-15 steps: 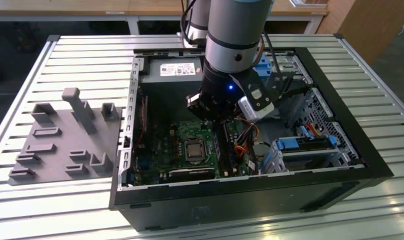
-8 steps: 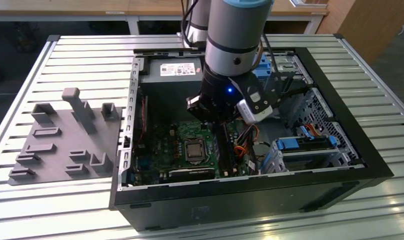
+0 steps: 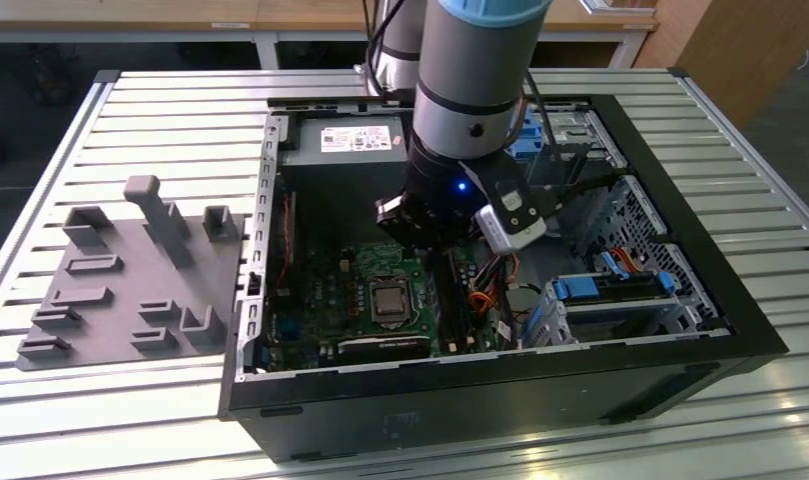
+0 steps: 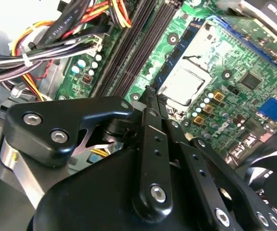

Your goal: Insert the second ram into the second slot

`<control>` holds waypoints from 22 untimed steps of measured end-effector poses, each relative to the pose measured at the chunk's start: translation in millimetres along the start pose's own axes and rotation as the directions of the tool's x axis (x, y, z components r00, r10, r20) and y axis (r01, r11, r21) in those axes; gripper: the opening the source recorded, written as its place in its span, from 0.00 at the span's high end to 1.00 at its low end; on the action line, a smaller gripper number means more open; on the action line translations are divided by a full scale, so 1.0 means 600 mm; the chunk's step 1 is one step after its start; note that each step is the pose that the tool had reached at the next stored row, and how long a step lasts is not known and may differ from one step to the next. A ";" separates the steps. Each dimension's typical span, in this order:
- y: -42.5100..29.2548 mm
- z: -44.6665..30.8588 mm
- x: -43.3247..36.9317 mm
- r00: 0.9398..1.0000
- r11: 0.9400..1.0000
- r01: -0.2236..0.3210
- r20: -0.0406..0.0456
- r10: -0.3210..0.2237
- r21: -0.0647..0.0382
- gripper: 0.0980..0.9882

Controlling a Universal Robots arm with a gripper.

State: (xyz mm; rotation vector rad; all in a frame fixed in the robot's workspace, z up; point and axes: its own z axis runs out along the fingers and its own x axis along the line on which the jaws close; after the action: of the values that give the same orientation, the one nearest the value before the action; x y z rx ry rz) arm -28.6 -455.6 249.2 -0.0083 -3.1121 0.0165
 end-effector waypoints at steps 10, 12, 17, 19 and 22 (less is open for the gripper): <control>-0.001 0.019 -0.003 1.000 1.000 0.001 -0.001 -0.001 -0.001 0.98; -0.001 0.020 -0.004 1.000 1.000 0.001 -0.001 -0.001 -0.001 0.98; -0.001 0.020 -0.004 1.000 1.000 0.001 -0.001 -0.001 -0.001 0.98; -0.001 0.020 -0.004 1.000 1.000 0.001 -0.001 -0.001 -0.001 0.98; -0.002 0.020 -0.004 1.000 1.000 0.001 0.000 -0.001 -0.001 0.98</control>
State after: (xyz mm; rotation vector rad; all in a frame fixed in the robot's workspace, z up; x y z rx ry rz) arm -26.3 -457.0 236.9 -0.0067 -3.1116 0.0152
